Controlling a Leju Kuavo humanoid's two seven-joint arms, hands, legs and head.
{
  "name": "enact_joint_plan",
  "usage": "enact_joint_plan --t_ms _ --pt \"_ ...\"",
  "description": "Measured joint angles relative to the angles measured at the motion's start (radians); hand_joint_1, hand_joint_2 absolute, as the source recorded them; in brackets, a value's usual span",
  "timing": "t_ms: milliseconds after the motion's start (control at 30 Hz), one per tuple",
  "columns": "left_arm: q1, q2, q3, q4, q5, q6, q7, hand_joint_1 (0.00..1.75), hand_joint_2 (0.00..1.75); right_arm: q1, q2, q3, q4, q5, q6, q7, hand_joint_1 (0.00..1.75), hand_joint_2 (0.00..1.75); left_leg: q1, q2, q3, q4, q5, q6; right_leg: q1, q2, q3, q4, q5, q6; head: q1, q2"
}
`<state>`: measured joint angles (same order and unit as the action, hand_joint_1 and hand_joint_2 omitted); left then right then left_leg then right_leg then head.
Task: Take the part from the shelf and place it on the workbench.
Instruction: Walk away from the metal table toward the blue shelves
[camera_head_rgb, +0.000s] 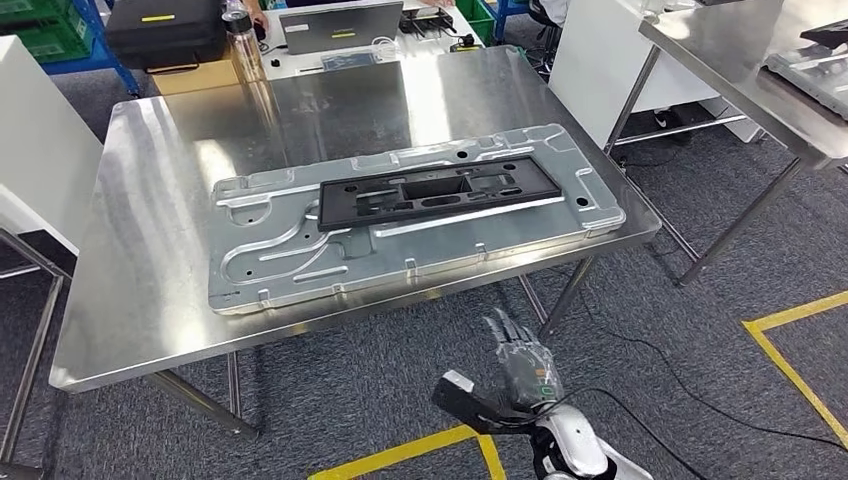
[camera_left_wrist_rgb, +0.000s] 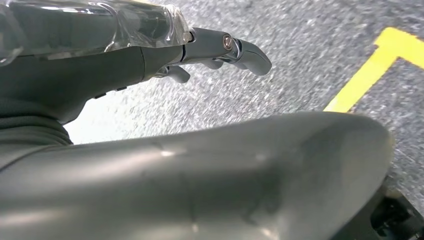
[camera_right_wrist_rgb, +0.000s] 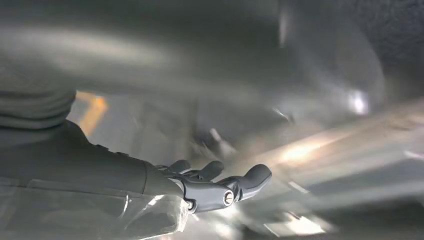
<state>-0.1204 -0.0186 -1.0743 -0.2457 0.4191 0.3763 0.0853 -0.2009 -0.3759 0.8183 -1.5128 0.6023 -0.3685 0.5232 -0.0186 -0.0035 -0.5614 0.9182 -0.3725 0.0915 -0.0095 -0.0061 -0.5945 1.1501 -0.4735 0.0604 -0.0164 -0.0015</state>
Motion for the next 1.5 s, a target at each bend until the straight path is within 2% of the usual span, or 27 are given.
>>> enact_joint_plan --t_ms 67,133,200,233,300,367,400,433,467,533,600,633,700,767,833,867,900,967,1033,1100,1167,1233,1267,1367,1400,1433,1500 --pt "0.002 -0.004 0.006 0.000 0.015 0.014 -0.007 0.00 0.00 0.031 0.029 -0.060 0.120 -0.211 -0.127 -0.117 0.00 1.75 -0.006 -0.002 -0.016 0.002 0.018 -0.005 0.007 -0.003 0.115 -0.163 0.001 -0.015 -0.001 0.000" --pt "0.004 -0.007 0.010 -0.001 0.029 0.027 -0.017 0.00 0.00 0.052 0.068 -0.136 0.296 -0.489 -0.180 -0.286 0.00 1.75 -0.006 -0.003 -0.021 0.001 0.035 -0.014 0.014 -0.006 0.166 -0.250 -0.013 -0.025 -0.001 0.000" --pt "0.008 -0.007 0.011 -0.001 0.042 0.037 -0.025 0.00 0.00 0.078 0.111 -0.216 0.476 -0.732 -0.140 -0.387 0.00 1.75 -0.004 -0.006 -0.026 0.003 0.042 -0.026 0.012 -0.012 0.159 -0.258 0.003 -0.035 0.000 0.000" --pt "0.010 -0.007 0.012 -0.001 0.049 0.041 -0.028 0.00 0.00 0.093 0.133 -0.258 0.556 -0.844 -0.107 -0.397 0.00 1.75 -0.002 -0.007 -0.035 0.019 0.022 -0.033 0.010 -0.016 0.152 -0.260 0.013 -0.041 0.001 0.000" --pt "0.016 -0.006 0.013 -0.001 0.064 0.047 -0.031 0.00 0.00 0.118 0.185 -0.356 0.696 -1.046 -0.041 -0.371 0.00 1.75 0.007 -0.006 -0.068 0.113 -0.076 -0.049 0.005 -0.021 0.128 -0.262 0.037 -0.049 0.002 0.000" --pt "0.018 -0.006 0.015 -0.001 0.076 0.049 -0.030 0.00 0.00 0.134 0.244 -0.465 0.814 -1.208 0.015 -0.333 0.00 1.75 0.017 -0.004 -0.102 0.257 -0.170 -0.064 0.004 -0.019 0.094 -0.260 0.061 -0.051 0.002 0.000" --pt "0.018 -0.004 0.016 -0.001 0.079 0.049 -0.028 0.00 0.00 0.139 0.274 -0.516 0.864 -1.262 0.045 -0.316 0.00 1.75 0.021 -0.003 -0.106 0.307 -0.183 -0.069 0.003 -0.018 0.076 -0.259 0.072 -0.050 0.002 0.000" --pt "0.017 -0.003 0.016 -0.001 0.080 0.049 -0.025 0.00 0.00 0.142 0.301 -0.559 0.904 -1.297 0.074 -0.297 0.00 1.75 0.024 -0.003 -0.093 0.324 -0.170 -0.073 0.003 -0.017 0.058 -0.256 0.083 -0.048 0.001 0.000" --pt "0.017 -0.001 0.017 -0.001 0.080 0.048 -0.022 0.00 0.00 0.144 0.326 -0.595 0.939 -1.317 0.102 -0.282 0.00 1.75 0.026 -0.003 -0.064 0.304 -0.141 -0.075 0.002 -0.015 0.041 -0.252 0.094 -0.046 0.001 0.000" --pt "0.013 0.001 0.018 -0.001 0.081 0.048 -0.019 0.00 0.00 0.143 0.371 -0.665 1.006 -1.332 0.140 -0.261 0.00 1.75 0.026 -0.004 0.047 0.163 -0.101 -0.075 0.001 -0.011 0.012 -0.243 0.112 -0.037 0.001 0.000" --pt "0.007 0.002 0.018 -0.001 0.082 0.048 -0.019 0.00 0.00 0.142 0.408 -0.728 1.060 -1.336 0.153 -0.253 0.00 1.75 0.022 -0.007 0.144 0.012 -0.112 -0.063 0.003 -0.009 -0.003 -0.238 0.131 -0.026 0.002 0.000" --pt "0.006 0.002 0.018 -0.001 0.082 0.048 -0.019 0.00 0.00 0.140 0.421 -0.754 1.082 -1.336 0.155 -0.251 0.00 1.75 0.020 -0.008 0.162 -0.023 -0.121 -0.056 0.004 -0.008 -0.006 -0.239 0.141 -0.021 0.002 0.000" --pt "0.006 0.002 0.018 -0.001 0.086 0.049 -0.019 0.00 0.00 0.139 0.441 -0.797 1.123 -1.336 0.155 -0.247 0.00 1.75 0.017 -0.005 0.150 -0.027 -0.112 -0.038 0.001 -0.004 -0.011 -0.239 0.154 -0.011 0.002 0.000" --pt "0.006 0.003 0.018 -0.001 0.094 0.052 -0.021 0.00 0.00 0.139 0.455 -0.833 1.157 -1.335 0.155 -0.244 0.00 0.87 0.018 0.001 0.131 -0.025 -0.093 -0.018 -0.003 0.001 -0.032 -0.195 0.103 -0.002 0.003 0.000" --pt "0.006 0.004 0.019 -0.001 0.105 0.056 -0.028 0.00 0.00 0.139 0.464 -0.864 1.185 -1.330 0.156 -0.240 0.00 0.00 0.016 0.004 0.105 -0.025 -0.070 -0.006 -0.004 0.004 -0.070 -0.069 -0.011 0.004 0.005 0.000" --pt "0.006 0.004 0.019 -0.001 0.112 0.057 -0.033 0.00 0.00 0.138 0.466 -0.874 1.196 -1.321 0.155 -0.240 0.00 0.00 0.013 0.006 0.091 -0.024 -0.058 -0.003 -0.004 0.004 -0.087 0.008 -0.057 0.006 0.005 0.000" --pt "0.006 0.004 0.019 -0.001 0.119 0.057 -0.036 0.00 0.00 0.138 0.467 -0.882 1.206 -1.309 0.156 -0.240 0.00 0.00 0.011 0.007 0.077 -0.023 -0.048 -0.002 -0.004 0.004 -0.095 0.068 -0.080 0.007 0.005 0.000" --pt "0.007 0.005 0.019 -0.001 0.133 0.058 -0.040 0.00 0.00 0.137 0.468 -0.888 1.221 -1.281 0.160 -0.243 0.00 0.00 0.006 0.009 0.050 -0.020 -0.027 -0.002 -0.004 0.004 -0.061 0.089 -0.054 0.005 0.005 0.000" --pt "0.006 0.004 0.019 -0.001 0.142 0.058 -0.041 0.00 0.00 0.134 0.468 -0.890 1.233 -1.255 0.169 -0.243 0.00 0.00 0.003 0.009 0.027 -0.015 -0.010 -0.004 0.000 0.005 0.041 -0.032 -0.006 -0.007 0.005 0.000" --pt "0.006 0.003 0.020 -0.001 0.149 0.059 -0.041 0.00 0.00 0.129 0.467 -0.890 1.242 -1.230 0.175 -0.243 0.00 0.00 0.000 0.010 0.009 -0.008 0.006 -0.011 0.007 0.005 0.147 -0.193 -0.003 -0.019 0.005 0.000" --pt "0.006 0.002 0.020 -0.001 0.152 0.060 -0.039 0.00 0.00 0.126 0.467 -0.889 1.251 -1.204 0.174 -0.242 0.00 0.00 0.000 0.013 -0.005 -0.004 0.023 -0.021 0.014 0.005 0.182 -0.265 -0.014 -0.027 0.004 0.000" --pt "0.007 0.003 0.020 -0.001 0.154 0.060 -0.035 0.00 0.00 0.125 0.468 -0.887 1.261 -1.178 0.165 -0.237 0.00 0.00 0.001 0.013 -0.019 0.002 0.023 -0.032 0.009 0.003 0.170 -0.272 -0.002 -0.036 0.004 0.000" --pt "0.008 0.004 0.020 0.000 0.155 0.060 -0.033 0.00 0.00 0.124 0.469 -0.884 1.265 -1.165 0.159 -0.234 0.00 0.00 0.002 0.012 -0.030 0.024 -0.001 -0.039 0.005 0.000 0.162 -0.274 0.006 -0.042 0.003 0.000" --pt "0.010 0.005 0.020 0.000 0.157 0.060 -0.030 0.00 0.00 0.123 0.469 -0.875 1.274 -1.140 0.147 -0.225 0.00 0.00 0.016 0.009 -0.089 0.211 -0.142 -0.061 0.002 -0.006 0.126 -0.271 0.034 -0.053 0.001 0.000" --pt "0.010 0.006 0.020 0.000 0.157 0.060 -0.030 0.00 0.00 0.123 0.469 -0.873 1.276 -1.136 0.145 -0.223 0.00 0.00 0.020 0.009 -0.102 0.278 -0.170 -0.066 0.002 -0.006 0.112 -0.268 0.044 -0.052 0.001 0.000" --pt "0.010 0.006 0.020 0.000 0.157 0.060 -0.030 0.00 0.00 0.123 0.469 -0.870 1.278 -1.133 0.143 -0.222 0.00 0.00 0.024 0.009 -0.103 0.317 -0.174 -0.071 0.002 -0.007 0.097 -0.266 0.054 -0.051 0.001 0.000" --pt "0.010 0.007 0.020 0.000 0.156 0.059 -0.030 0.00 0.00 0.123 0.469 -0.863 1.281 -1.128 0.141 -0.222 0.00 0.00 0.030 0.009 -0.050 0.280 -0.122 -0.077 0.000 -0.007 0.066 -0.256 0.070 -0.045 0.001 0.000"
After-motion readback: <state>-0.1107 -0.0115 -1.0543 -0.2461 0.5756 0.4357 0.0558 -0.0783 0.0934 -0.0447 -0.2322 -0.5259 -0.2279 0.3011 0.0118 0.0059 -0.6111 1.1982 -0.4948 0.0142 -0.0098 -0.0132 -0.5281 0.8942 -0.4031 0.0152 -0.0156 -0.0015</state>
